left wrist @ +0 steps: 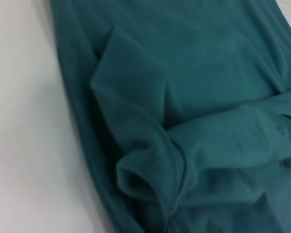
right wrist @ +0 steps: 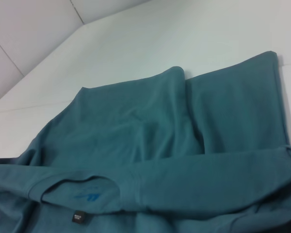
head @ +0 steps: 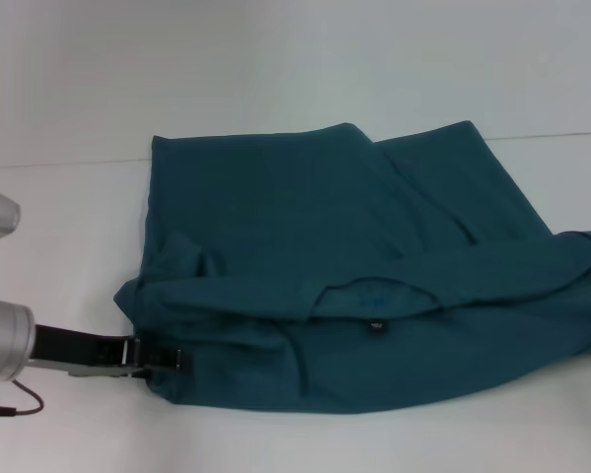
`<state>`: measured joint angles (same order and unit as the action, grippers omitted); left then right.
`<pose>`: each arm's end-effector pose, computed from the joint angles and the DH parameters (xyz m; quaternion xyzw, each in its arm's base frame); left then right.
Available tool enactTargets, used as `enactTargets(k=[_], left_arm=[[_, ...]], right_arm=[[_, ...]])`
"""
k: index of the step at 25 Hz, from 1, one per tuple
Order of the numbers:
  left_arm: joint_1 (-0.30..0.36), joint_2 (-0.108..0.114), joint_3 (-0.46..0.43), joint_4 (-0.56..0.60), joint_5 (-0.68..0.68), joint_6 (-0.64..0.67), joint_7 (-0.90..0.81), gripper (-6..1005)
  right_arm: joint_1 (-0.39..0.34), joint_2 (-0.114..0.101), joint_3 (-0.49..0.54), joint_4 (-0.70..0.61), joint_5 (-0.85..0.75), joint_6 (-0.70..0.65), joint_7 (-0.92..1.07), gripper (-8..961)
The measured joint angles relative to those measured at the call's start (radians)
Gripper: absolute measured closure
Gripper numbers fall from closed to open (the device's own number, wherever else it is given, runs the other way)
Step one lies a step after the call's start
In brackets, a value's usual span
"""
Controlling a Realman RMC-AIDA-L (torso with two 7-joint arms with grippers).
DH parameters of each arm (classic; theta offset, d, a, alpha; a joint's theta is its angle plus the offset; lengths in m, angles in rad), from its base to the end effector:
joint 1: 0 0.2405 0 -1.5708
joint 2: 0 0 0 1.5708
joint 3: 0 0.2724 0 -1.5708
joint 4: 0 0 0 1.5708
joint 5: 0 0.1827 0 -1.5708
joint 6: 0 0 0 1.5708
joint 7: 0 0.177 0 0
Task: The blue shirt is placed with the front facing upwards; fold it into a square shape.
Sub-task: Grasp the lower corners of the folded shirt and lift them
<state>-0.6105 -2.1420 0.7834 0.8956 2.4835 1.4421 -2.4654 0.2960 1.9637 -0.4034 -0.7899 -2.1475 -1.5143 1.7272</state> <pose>-0.2671 0.3431 -0.0547 -0.7996 -0.5867 -0.0410 0.1214 0.3753 0.2852 0.0630 -0.8133 0.4666 0.1931 0.2891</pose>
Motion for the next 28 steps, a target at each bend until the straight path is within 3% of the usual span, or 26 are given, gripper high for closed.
enactTargets(k=[15, 28], left_arm=[[0.039, 0.004, -0.002, 0.057, 0.033, 0.04, -0.006, 303], [0.026, -0.007, 0.04, 0.046, 0.034, 0.026, -0.009, 301]], right_arm=[[0.006, 0.001, 0.0, 0.0, 0.0, 0.0, 0.0, 922], [0.007, -0.002, 0.002, 0.0, 0.0, 0.0, 0.0, 922]])
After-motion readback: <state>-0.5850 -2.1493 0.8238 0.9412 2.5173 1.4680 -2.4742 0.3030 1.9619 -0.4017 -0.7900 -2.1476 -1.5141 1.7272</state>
